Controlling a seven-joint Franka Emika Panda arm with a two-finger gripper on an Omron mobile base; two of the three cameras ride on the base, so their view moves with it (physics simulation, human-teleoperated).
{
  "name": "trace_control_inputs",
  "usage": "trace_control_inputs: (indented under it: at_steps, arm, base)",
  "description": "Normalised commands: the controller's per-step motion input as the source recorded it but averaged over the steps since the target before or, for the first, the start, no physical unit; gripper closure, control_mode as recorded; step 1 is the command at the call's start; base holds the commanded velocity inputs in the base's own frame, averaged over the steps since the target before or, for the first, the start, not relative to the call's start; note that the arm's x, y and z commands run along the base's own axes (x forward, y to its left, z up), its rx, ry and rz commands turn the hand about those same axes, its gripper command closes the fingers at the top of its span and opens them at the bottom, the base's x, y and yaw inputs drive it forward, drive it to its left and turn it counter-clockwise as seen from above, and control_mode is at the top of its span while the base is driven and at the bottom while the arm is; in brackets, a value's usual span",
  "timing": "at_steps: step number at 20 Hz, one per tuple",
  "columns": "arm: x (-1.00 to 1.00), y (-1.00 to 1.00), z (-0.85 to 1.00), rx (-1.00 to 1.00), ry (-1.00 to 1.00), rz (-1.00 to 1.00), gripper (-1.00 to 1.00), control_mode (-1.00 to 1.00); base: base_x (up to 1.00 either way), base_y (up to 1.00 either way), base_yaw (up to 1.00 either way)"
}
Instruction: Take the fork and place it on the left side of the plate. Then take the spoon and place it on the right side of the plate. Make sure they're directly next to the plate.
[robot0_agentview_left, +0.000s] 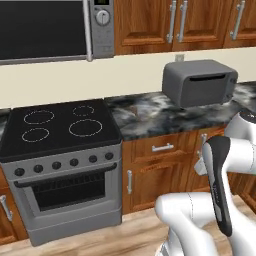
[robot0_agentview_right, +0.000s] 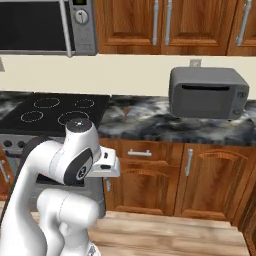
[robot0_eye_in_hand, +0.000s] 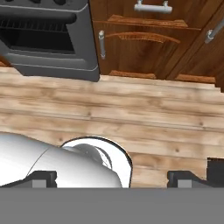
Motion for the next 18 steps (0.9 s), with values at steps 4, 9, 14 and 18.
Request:
trace_control_inputs:
  at_steps: [4,9,14,18]
  arm:
    - [0.00,0.00,0.00,0.00,0.00,0.00,-1.00,1.00]
    - [0.00,0.00,0.00,0.00,0.00,0.00,-1.00,1.00]
    - [0.00,0.00,0.00,0.00,0.00,0.00,-1.00,1.00]
    - [0.00,0.00,0.00,0.00,0.00,0.00,-1.00,1.00]
  base:
    - [1.00,-0.21,0.05]
    - [1.00,-0.23,0.03]
    - [0.91,-0.05,0.00]
    - [0.14,0.00,0.00]
